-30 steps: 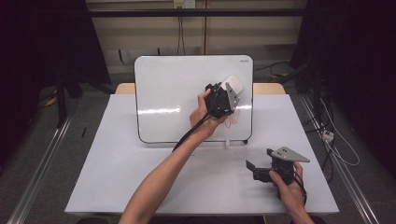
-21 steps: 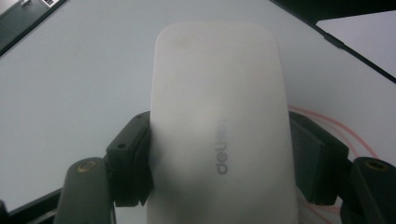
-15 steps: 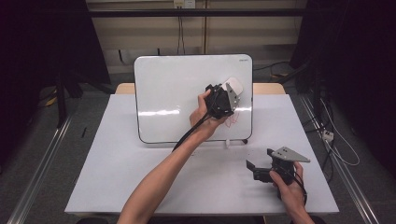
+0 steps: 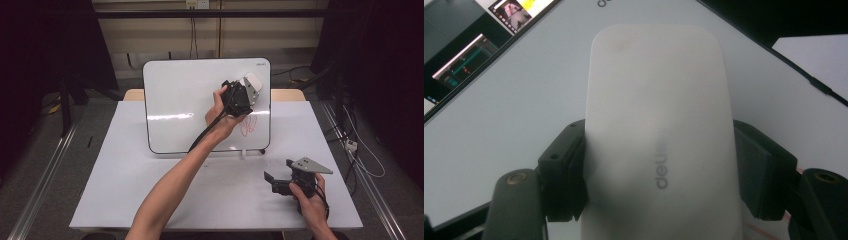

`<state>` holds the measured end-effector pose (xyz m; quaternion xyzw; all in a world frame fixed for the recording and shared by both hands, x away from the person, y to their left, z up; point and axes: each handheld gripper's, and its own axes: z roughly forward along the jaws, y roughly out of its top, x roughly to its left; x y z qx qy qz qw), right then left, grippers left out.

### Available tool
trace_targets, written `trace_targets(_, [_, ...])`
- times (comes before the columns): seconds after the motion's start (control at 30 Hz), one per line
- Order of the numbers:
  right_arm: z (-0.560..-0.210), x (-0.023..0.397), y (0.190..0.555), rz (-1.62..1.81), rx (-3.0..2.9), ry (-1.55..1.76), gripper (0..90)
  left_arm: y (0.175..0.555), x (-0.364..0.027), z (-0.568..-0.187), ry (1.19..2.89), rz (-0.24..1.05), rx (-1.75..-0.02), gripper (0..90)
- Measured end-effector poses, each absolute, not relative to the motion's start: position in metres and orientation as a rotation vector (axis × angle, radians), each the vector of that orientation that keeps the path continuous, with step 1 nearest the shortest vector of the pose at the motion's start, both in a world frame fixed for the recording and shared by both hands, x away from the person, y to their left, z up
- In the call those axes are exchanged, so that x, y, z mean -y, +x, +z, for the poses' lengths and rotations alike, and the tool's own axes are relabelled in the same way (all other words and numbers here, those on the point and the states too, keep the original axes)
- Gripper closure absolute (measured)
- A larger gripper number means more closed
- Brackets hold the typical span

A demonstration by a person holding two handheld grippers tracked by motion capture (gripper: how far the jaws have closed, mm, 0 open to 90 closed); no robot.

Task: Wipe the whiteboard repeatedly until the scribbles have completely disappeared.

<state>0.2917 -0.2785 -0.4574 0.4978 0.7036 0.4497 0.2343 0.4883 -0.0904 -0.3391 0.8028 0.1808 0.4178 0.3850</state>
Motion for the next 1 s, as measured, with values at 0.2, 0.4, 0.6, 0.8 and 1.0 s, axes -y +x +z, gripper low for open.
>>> trace_targets(0.2, [-0.457,0.279,0.292,1.236,-1.931,1.366,4.2,0.493,0.093,-0.331,2.05,1.072,-0.461,31.1])
trace_targets(0.4, [-0.458,0.279,0.292,1.234,-1.93,1.367,4.2,0.501,0.095,-0.32,2.051,1.085,-0.464,31.1])
trace_targets(0.6, [-0.458,0.28,0.292,1.235,-1.928,1.367,4.2,0.51,0.094,-0.309,2.043,1.108,-0.461,31.1])
trace_targets(0.8, [-0.459,0.28,0.291,1.236,-1.931,1.371,4.2,0.514,0.092,-0.305,2.032,1.114,-0.459,31.1])
trace_targets(1.0, [-0.458,0.281,0.29,1.235,-1.924,1.371,4.2,0.51,0.093,-0.31,2.049,1.138,-0.43,31.1])
